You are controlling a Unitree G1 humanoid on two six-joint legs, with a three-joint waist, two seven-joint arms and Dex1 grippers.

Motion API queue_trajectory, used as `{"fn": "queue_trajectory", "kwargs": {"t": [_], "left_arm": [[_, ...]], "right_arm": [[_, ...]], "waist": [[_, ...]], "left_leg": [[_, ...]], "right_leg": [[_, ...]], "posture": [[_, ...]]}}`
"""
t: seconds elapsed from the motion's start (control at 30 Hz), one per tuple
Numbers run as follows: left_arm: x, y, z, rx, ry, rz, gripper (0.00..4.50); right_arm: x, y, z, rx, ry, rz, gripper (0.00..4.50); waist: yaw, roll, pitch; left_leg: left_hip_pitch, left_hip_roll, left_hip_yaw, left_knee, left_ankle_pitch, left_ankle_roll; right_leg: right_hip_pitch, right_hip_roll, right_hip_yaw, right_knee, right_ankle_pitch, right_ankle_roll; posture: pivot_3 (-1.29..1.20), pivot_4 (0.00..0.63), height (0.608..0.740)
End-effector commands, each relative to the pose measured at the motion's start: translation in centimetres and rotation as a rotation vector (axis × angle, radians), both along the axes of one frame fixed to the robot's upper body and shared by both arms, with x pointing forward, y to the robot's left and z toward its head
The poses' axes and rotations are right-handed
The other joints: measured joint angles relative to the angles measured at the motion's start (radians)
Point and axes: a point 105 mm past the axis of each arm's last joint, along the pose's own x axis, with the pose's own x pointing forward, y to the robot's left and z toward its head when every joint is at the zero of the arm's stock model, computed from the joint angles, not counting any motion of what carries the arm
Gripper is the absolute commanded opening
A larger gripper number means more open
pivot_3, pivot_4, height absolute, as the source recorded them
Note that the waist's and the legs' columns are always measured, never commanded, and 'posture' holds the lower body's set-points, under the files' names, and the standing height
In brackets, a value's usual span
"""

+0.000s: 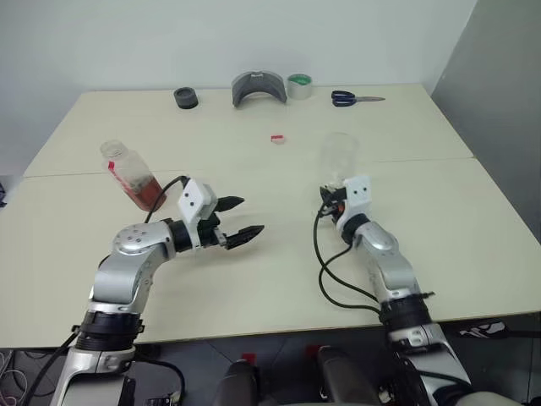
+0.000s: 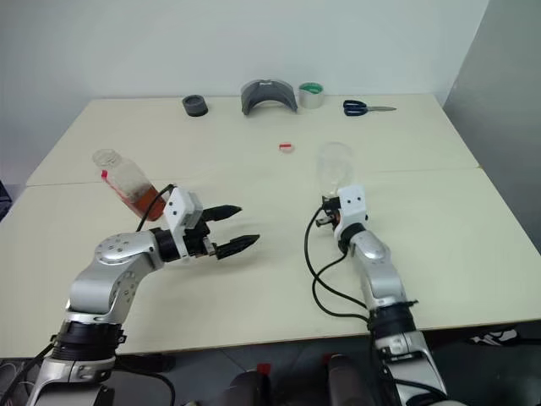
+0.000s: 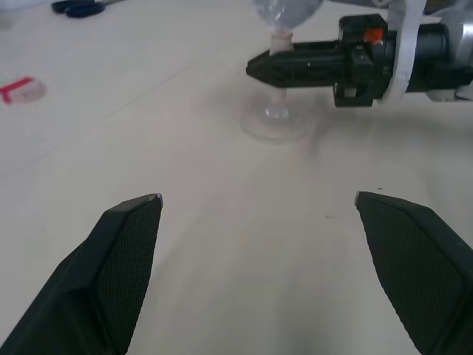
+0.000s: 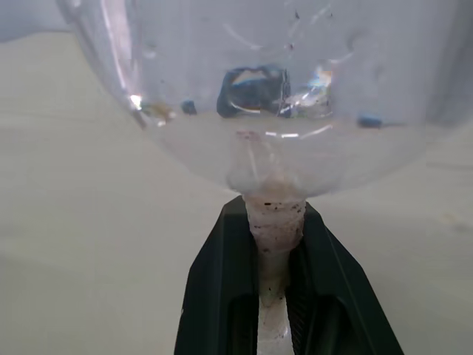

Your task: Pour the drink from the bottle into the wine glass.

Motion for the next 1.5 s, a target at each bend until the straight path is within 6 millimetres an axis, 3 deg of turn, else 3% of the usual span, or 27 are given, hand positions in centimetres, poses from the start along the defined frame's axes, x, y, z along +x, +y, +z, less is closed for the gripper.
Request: {"fn": "queue_trajectory", "kwargs": {"t": [0.03, 0.3, 0.6, 1.03, 1.3, 1.5], "left_arm": [[-0.2, 1.4, 1.4, -0.005, -0.08, 0.041, 4.5], [-0.7, 4.0, -0.3, -0.01, -0.08, 0.101, 4.5], [-0.7, 3.6, -0.9, 0.003, -0.096, 0.053, 4.5], [-0.5, 1.6, 0.9, -0.005, -0.15, 0.011, 4.5], [-0.7, 0.4, 1.6, -0.034, -0.158, 0.013, 4.5], [-0.7, -0.1, 1.7, -0.056, -0.163, 0.045, 4.5]], "right_arm": [[0.4, 2.7, 0.0, -0.016, -0.028, 0.094, 0.17], [0.2, 5.3, -0.1, 0.011, -0.053, 0.191, 0.17], [-0.1, 5.9, -1.0, -0.012, -0.038, 0.218, 0.17], [0.0, 4.4, -1.0, 0.003, -0.029, 0.184, 4.47], [-1.6, 0.9, -1.6, -0.026, -0.01, 0.122, 4.47], [-5.1, -2.3, -1.9, -0.056, -0.001, 0.059, 4.47]], "waist": [[0.002, 0.0, 0.0], [0.004, 0.0, 0.0], [0.004, 0.0, 0.0], [0.007, 0.0, 0.0], [0.011, 0.0, 0.0], [0.017, 0.0, 0.0]], "left_leg": [[0.0, 0.0, 0.0, 0.0, 0.0, 0.0], [0.0, 0.0, 0.0, 0.0, 0.0, 0.0], [0.0, 0.0, 0.0, -0.001, 0.0, 0.0], [-0.001, -0.002, -0.001, -0.001, 0.0, 0.0], [-0.002, -0.003, -0.002, 0.0, 0.0, 0.0], [-0.002, -0.003, -0.002, -0.001, 0.0, 0.0]], "right_leg": [[0.0, 0.0, 0.0, 0.0, 0.0, 0.0], [0.0, -0.001, 0.0, 0.0, 0.0, -0.001], [0.0, -0.001, -0.001, 0.0, 0.0, -0.001], [-0.001, -0.003, -0.001, 0.0, 0.0, -0.001], [-0.001, -0.004, -0.002, 0.0, 0.0, -0.001], [0.0, -0.005, -0.002, -0.001, 0.0, 0.0]], "posture": [[0.0, 0.15, 0.74], [0.0, 0.15, 0.74], [0.0, 0.15, 0.74], [0.0, 0.15, 0.74], [0.0, 0.15, 0.74], [0.0, 0.15, 0.74]]}}
